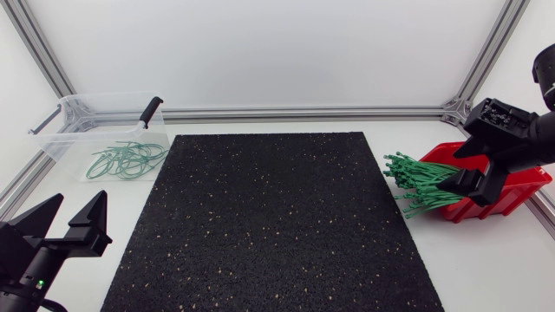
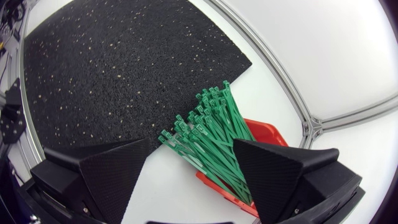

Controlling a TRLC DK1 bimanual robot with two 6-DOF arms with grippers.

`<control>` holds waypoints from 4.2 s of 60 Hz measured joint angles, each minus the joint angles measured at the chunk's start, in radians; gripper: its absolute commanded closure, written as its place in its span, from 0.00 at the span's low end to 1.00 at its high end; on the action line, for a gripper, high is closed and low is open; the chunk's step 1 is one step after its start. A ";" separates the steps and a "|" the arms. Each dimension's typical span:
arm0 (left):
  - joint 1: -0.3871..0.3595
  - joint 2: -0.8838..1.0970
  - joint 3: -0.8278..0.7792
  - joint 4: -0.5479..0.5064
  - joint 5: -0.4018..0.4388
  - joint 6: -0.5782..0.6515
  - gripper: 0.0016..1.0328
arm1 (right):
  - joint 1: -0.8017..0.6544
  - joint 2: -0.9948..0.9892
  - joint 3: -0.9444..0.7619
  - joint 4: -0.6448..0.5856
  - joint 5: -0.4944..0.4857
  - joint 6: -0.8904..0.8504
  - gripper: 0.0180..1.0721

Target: Take a green cable tie from the red box, thread the tail through the head to close it, then place it in the transparent bin on the left.

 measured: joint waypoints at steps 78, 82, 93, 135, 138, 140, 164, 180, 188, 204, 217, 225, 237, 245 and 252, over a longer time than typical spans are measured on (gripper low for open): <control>-0.011 0.000 0.000 0.000 0.000 0.000 0.04 | 0.088 0.151 -0.289 0.195 0.258 -0.519 0.09; -0.018 0.000 0.000 0.000 0.000 0.000 0.04 | 0.090 0.153 -0.277 0.195 0.258 -0.519 0.09; -0.026 0.000 0.000 0.000 0.000 0.000 0.04 | 0.093 0.169 -0.243 0.199 0.261 -0.519 0.09; -0.026 0.000 0.000 0.000 0.000 0.000 0.04 | 0.093 0.178 -0.251 0.198 0.280 -0.520 0.09; -0.027 0.000 0.000 0.000 0.000 0.000 0.04 | 0.093 0.178 -0.256 0.198 0.280 -0.519 0.09; -0.028 0.000 0.000 0.000 0.000 0.000 0.04 | 0.093 0.178 -0.259 0.198 0.280 -0.520 0.09; -0.028 0.000 0.000 0.000 0.000 0.000 0.04 | 0.119 0.177 -0.303 0.248 0.314 -0.519 0.09; -0.028 0.000 0.000 0.000 0.000 0.000 0.04 | 0.138 0.148 -0.303 0.251 0.313 -0.519 0.09; -0.028 0.000 0.000 0.000 0.000 0.000 0.04 | 0.139 0.149 -0.303 0.272 0.315 -0.519 0.09; -0.028 0.000 0.000 0.000 0.000 0.000 0.04 | 0.139 0.208 -0.310 0.370 0.381 -0.518 0.09; -0.034 0.000 0.000 0.000 0.000 0.000 0.04 | 0.139 0.209 -0.336 0.382 0.396 -0.519 0.29; -0.035 0.000 0.000 0.000 0.000 0.000 0.04 | 0.155 0.183 -0.352 0.381 0.403 -0.519 0.53; -0.035 0.000 0.000 0.000 0.000 0.000 0.04 | 0.183 0.120 -0.381 0.381 0.420 -0.526 0.70; -0.035 0.000 0.000 0.000 0.000 0.000 0.04 | 0.184 0.117 -0.400 0.408 0.436 -0.547 0.70; -0.039 0.000 0.000 0.000 0.000 0.000 0.04 | 0.184 0.113 -0.414 0.445 0.437 -0.569 0.74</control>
